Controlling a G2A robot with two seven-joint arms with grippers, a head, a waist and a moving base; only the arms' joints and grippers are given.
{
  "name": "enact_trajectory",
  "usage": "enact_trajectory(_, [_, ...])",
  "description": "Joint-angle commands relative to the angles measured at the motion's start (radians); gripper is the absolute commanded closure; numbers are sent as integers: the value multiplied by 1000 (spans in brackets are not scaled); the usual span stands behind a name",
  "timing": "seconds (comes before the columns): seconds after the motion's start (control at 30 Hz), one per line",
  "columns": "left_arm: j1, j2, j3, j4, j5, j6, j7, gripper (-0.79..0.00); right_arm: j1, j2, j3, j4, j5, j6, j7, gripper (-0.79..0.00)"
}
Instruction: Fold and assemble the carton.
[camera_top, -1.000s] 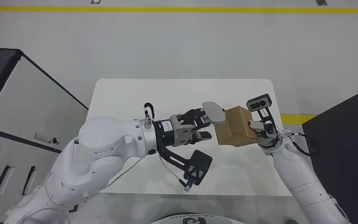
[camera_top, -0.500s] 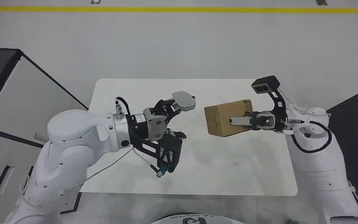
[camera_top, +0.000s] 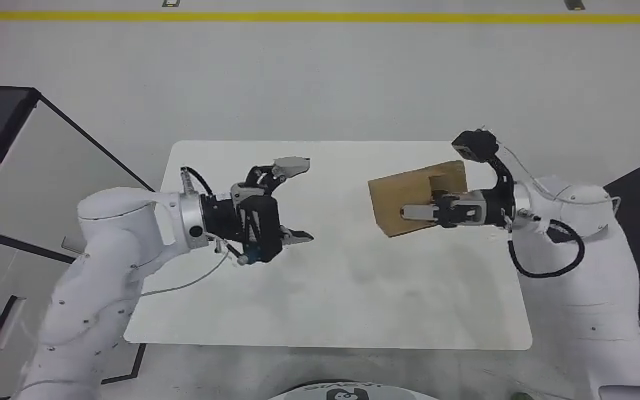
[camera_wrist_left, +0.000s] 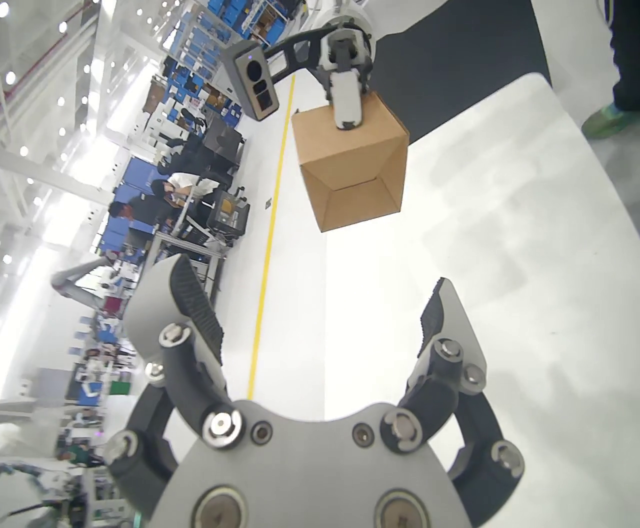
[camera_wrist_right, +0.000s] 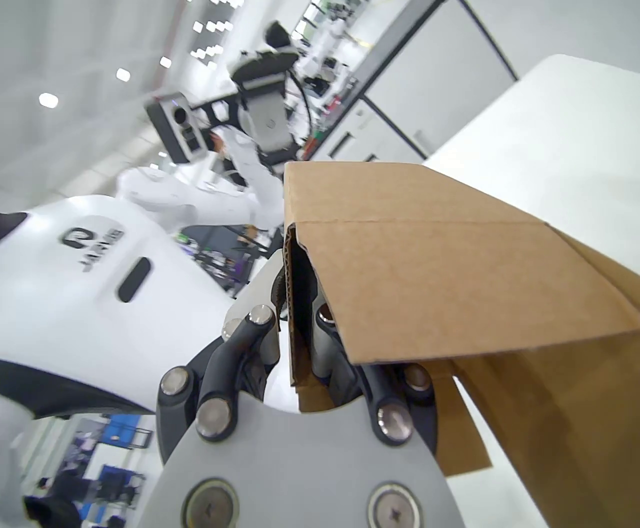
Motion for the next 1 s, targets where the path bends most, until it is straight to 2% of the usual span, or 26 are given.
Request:
enact_trajectory(0.0, [27, 11, -24, 10, -88, 2, -59, -785, 7, 12, 0, -39, -135, -12, -12, 0])
enact_trajectory(0.1, [65, 22, -38, 36, -258, 2, -114, -785, 30, 31, -29, -84, -268, -43, -43, 0])
enact_trajectory(0.17, [64, 29, -33, 23, -290, 2, -168, -785, 51, 46, -56, -98, -381, -65, -64, 0])
enact_trajectory(0.33, [64, 29, -33, 23, -290, 2, -168, -785, 51, 46, -56, -98, -381, -65, -64, 0])
enact_trajectory(0.4, [75, 28, -33, 46, -306, 31, -162, -785, 51, 46, -56, -98, -381, -65, -64, 0])
enact_trajectory(0.6, [98, 33, -21, 176, -548, 24, -196, -785, 51, 46, -56, -98, -381, -65, -64, 0])
enact_trajectory(0.7, [88, 40, -26, 179, -601, 39, -281, -785, 51, 46, -56, -98, -381, -65, -64, 0])
enact_trajectory(0.9, [89, 41, -27, 181, -627, 52, -292, -785, 51, 46, -56, -98, -381, -65, -64, 0])
enact_trajectory(0.97, [89, 41, -27, 181, -627, 52, -292, -785, 54, 47, -66, -121, -436, -63, -64, 0])
